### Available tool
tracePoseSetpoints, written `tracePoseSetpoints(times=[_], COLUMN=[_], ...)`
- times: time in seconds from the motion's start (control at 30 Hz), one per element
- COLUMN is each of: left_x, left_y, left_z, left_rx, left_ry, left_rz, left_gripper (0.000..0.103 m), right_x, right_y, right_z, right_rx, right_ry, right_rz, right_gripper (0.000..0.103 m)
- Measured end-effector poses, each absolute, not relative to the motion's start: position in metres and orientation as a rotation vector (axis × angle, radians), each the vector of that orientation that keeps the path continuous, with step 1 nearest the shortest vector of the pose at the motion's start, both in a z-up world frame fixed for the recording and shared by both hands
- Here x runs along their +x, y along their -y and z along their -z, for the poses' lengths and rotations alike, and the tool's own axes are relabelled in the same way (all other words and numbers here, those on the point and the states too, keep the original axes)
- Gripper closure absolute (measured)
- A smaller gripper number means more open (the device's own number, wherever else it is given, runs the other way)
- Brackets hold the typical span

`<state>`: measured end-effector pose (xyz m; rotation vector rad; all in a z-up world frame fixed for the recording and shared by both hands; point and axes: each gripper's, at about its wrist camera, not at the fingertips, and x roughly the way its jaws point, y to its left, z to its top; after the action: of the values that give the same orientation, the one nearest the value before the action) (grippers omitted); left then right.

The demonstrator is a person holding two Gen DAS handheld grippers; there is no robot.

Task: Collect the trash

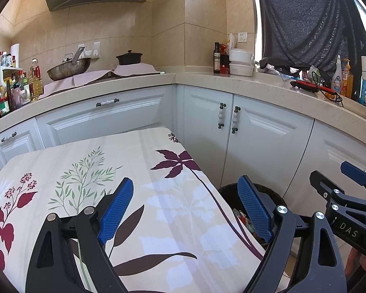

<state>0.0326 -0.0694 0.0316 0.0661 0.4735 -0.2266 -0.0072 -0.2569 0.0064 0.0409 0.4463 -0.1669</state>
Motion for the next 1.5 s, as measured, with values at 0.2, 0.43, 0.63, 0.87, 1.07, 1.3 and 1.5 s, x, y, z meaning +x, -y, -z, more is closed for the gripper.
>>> tracePoseSetpoints(times=[0.2,0.43,0.63,0.87,1.07,1.3,1.5], left_x=[0.0325,0.0324,0.0318,0.0286,0.0293,0.0281,0.0316], left_y=[0.0694,0.0690,0.0674,0.0675,0.0684,0.0682,0.0649], left_z=[-0.0312,-0.0314,-0.0319,-0.0332,-0.0322,-0.0317,-0.0324], left_rx=[0.066,0.066,0.053,0.058,0.055,0.062,0.066], left_ry=[-0.475,-0.475,-0.471,-0.462,-0.475,-0.471,-0.483], left_rz=[0.225,0.225,0.220,0.228,0.245,0.253,0.232], left_gripper=[0.018,0.018,0.018,0.018,0.017,0.016,0.016], right_x=[-0.0073,-0.0073,-0.0070,-0.0069,-0.0069,-0.0066,-0.0073], right_y=[0.2572,0.2567,0.2559,0.2559,0.2543,0.2537,0.2483], right_z=[-0.0058,-0.0039,-0.0016,-0.0013,0.0003,0.0003,-0.0007], right_rx=[0.042,0.041,0.039,0.039,0.038,0.037,0.033], right_ry=[-0.447,-0.448,-0.448,-0.449,-0.450,-0.449,-0.447], right_rz=[0.167,0.167,0.167,0.166,0.164,0.162,0.158], right_gripper=[0.021,0.021,0.021,0.020,0.020,0.020,0.020])
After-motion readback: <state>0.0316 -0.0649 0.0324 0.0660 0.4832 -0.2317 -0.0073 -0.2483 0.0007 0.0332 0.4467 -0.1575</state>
